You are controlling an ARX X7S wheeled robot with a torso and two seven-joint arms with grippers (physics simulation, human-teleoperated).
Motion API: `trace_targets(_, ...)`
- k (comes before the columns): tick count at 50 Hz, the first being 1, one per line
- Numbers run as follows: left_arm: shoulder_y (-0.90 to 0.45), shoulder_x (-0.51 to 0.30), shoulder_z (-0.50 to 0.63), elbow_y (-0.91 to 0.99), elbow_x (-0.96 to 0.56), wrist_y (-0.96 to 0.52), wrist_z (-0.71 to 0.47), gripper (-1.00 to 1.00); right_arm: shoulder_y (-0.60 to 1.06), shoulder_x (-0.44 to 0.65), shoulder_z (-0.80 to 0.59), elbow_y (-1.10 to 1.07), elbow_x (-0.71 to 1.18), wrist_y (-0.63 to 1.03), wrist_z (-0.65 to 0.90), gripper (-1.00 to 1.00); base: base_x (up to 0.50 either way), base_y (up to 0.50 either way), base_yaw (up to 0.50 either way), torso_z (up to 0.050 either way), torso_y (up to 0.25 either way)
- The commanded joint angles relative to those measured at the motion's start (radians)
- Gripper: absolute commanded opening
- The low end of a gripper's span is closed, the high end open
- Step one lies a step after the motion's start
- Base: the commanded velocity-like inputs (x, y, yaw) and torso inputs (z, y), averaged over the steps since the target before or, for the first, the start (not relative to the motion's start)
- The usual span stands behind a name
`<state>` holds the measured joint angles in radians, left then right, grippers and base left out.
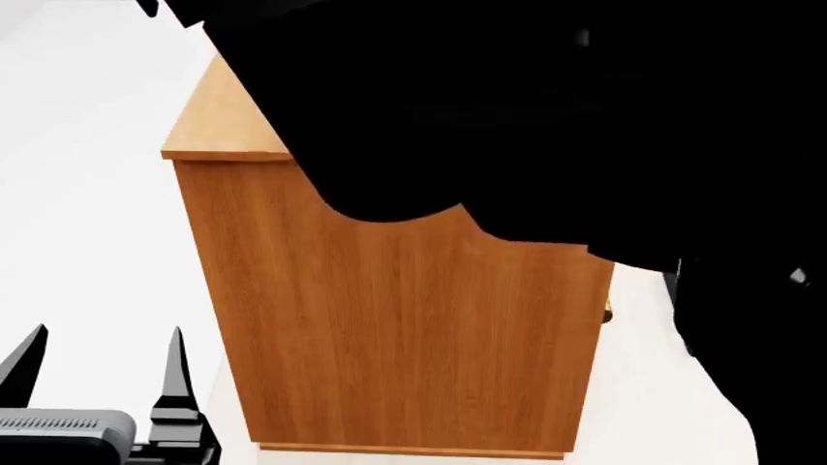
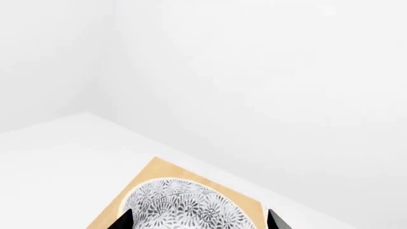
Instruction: Put the bowl on the top of the cabinet.
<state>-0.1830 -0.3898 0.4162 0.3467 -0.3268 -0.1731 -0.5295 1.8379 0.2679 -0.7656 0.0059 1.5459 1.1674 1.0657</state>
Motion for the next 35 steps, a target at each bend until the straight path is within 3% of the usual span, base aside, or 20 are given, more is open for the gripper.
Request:
trace_targets(1, 0.0, -0.002, 0.0, 0.002, -0.002, 0.001, -0.002, 1.0, 0.054, 0.031, 0.028, -0.038, 0.068, 0.034, 0.065, 1.0, 0.0, 0.0, 0.0, 0.0, 0.0)
trace_targets(14, 0.0, -0.003, 0.002, 0.006, -0.003, 0.001, -0.006, 1.0, 0.113, 0.155, 0.08, -0.178, 0.25, 0.078, 0.262, 1.0, 0.0, 0.0, 0.0, 0.0, 0.0)
trace_targets(35, -0.006, -0.007, 0.006, 0.01, -0.001, -0.009, -0.014, 1.0, -0.148, 0.388, 0.145, -0.53, 0.29, 0.003, 0.377, 1.0, 0.0, 0.0, 0.0, 0.0, 0.0)
